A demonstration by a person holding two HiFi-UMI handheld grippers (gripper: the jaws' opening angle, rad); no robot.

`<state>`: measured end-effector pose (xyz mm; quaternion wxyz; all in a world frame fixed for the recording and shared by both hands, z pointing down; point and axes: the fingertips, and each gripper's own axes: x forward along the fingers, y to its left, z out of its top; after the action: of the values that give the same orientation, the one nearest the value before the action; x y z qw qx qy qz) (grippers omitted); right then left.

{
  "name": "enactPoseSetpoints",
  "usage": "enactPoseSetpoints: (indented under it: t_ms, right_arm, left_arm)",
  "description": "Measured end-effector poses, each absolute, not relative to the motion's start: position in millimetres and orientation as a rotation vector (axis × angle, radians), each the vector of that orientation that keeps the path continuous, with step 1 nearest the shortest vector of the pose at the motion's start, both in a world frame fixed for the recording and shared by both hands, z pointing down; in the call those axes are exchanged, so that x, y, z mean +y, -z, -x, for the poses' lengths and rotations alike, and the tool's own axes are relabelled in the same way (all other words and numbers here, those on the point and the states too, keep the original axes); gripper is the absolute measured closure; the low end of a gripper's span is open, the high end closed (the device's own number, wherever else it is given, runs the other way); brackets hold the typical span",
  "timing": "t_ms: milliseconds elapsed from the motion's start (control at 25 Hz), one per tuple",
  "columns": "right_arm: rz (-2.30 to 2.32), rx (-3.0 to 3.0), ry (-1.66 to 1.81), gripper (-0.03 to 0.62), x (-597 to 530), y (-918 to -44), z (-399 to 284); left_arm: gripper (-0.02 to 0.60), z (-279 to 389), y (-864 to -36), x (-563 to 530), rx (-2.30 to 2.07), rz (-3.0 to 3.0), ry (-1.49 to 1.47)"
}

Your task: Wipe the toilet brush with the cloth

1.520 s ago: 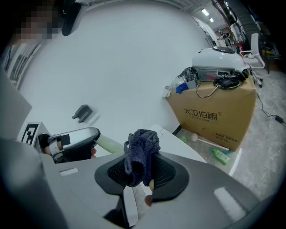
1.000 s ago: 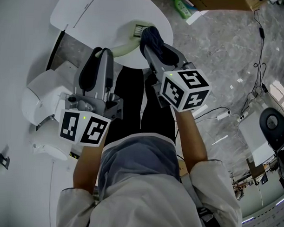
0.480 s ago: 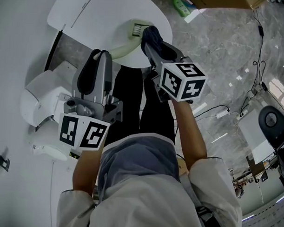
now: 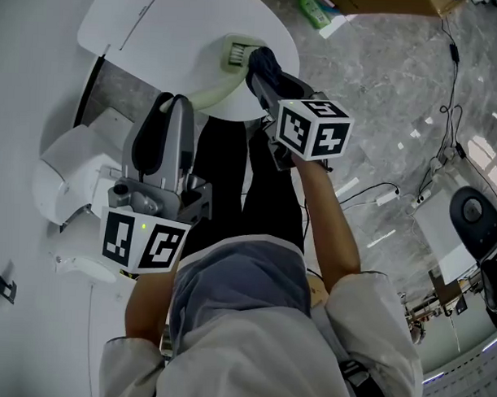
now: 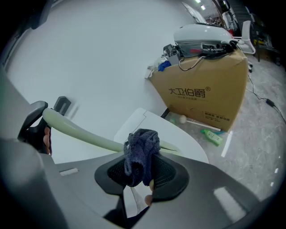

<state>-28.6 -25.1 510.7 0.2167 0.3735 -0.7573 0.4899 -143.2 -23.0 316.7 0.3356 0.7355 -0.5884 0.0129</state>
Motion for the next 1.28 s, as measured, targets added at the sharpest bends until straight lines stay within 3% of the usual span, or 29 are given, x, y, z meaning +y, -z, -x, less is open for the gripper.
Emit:
enactPoseSetpoints:
  t_ms: [1280]
  right_arm:
    - [-0.921,-1.952,-1.348,0.497,-43.6,-585.3,38.1]
  left_arm:
    - [0.581,145.1,-319.9,-25.6,-1.49,-1.938,-0.015]
